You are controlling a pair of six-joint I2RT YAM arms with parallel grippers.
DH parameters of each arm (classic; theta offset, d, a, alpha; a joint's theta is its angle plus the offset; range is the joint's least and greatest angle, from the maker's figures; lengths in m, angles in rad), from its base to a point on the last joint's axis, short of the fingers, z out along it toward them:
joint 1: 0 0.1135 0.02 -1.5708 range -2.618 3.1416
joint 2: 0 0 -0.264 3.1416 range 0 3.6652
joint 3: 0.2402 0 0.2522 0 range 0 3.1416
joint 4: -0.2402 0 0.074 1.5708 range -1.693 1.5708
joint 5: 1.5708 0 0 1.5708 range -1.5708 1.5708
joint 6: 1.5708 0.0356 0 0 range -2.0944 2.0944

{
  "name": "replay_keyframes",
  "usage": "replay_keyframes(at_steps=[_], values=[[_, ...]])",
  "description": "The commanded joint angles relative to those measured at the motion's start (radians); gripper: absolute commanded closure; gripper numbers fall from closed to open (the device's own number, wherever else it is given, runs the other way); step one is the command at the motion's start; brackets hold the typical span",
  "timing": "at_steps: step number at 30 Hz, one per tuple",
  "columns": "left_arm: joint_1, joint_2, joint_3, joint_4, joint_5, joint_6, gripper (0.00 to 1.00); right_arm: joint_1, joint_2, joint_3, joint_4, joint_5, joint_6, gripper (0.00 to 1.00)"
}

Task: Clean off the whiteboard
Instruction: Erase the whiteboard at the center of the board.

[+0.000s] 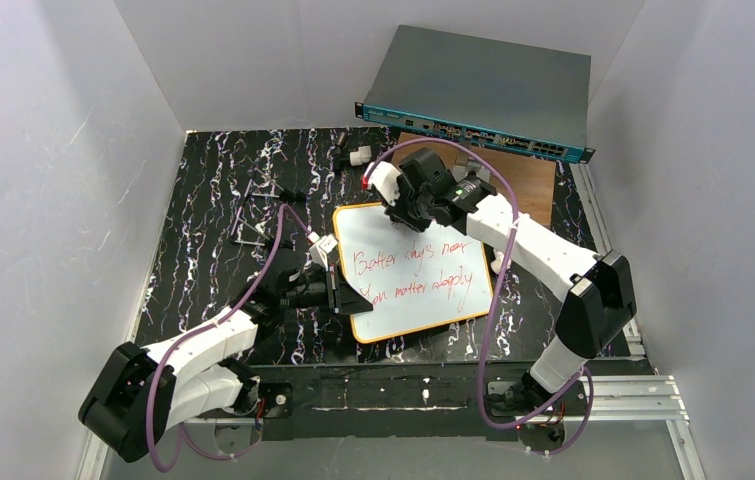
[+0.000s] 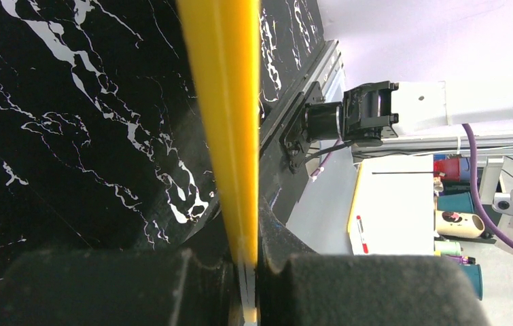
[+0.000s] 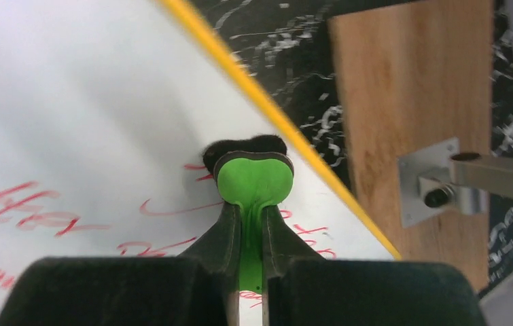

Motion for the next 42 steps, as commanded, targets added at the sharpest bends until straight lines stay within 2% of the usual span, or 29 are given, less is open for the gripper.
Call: replay_keyframes(at_steps=[1, 6, 11, 15, 18, 23, 28, 29, 35, 42], values=[[-0.014, -0.013, 0.030, 0.040, 0.035, 0.121, 1.00, 0.009, -0.033, -0.024, -0.155, -0.307, -0.110, 0.99], [-0.014, -0.012, 0.027, 0.045, 0.034, 0.117, 1.00, 0.017, -0.032, -0.014, -0.166, -0.362, -0.104, 0.99], [-0.013, -0.015, 0.027, 0.042, 0.036, 0.118, 1.00, -0.004, -0.009, -0.003, 0.015, -0.011, 0.046, 0.99], [-0.013, -0.015, 0.028, 0.042, 0.037, 0.119, 1.00, -0.028, -0.014, -0.017, 0.066, 0.081, 0.072, 0.99], [-0.013, -0.007, 0.030, 0.045, 0.039, 0.118, 1.00, -0.028, -0.024, -0.041, 0.055, 0.048, 0.041, 0.99], [-0.014, -0.007, 0.032, 0.044, 0.041, 0.117, 1.00, -0.019, -0.043, -0.047, -0.124, -0.276, -0.103, 0.99], [-0.014, -0.006, 0.033, 0.043, 0.041, 0.119, 1.00, 0.000, -0.056, -0.058, -0.157, -0.368, -0.135, 0.99], [-0.013, -0.004, 0.032, 0.043, 0.043, 0.119, 1.00, 0.000, -0.054, -0.054, -0.144, -0.362, -0.119, 0.99], [-0.014, -0.003, 0.032, 0.047, 0.044, 0.119, 1.00, -0.016, -0.033, -0.025, -0.006, -0.070, 0.010, 0.99], [-0.013, -0.001, 0.038, 0.042, 0.049, 0.124, 1.00, -0.034, -0.042, -0.059, 0.007, -0.042, -0.020, 0.99]])
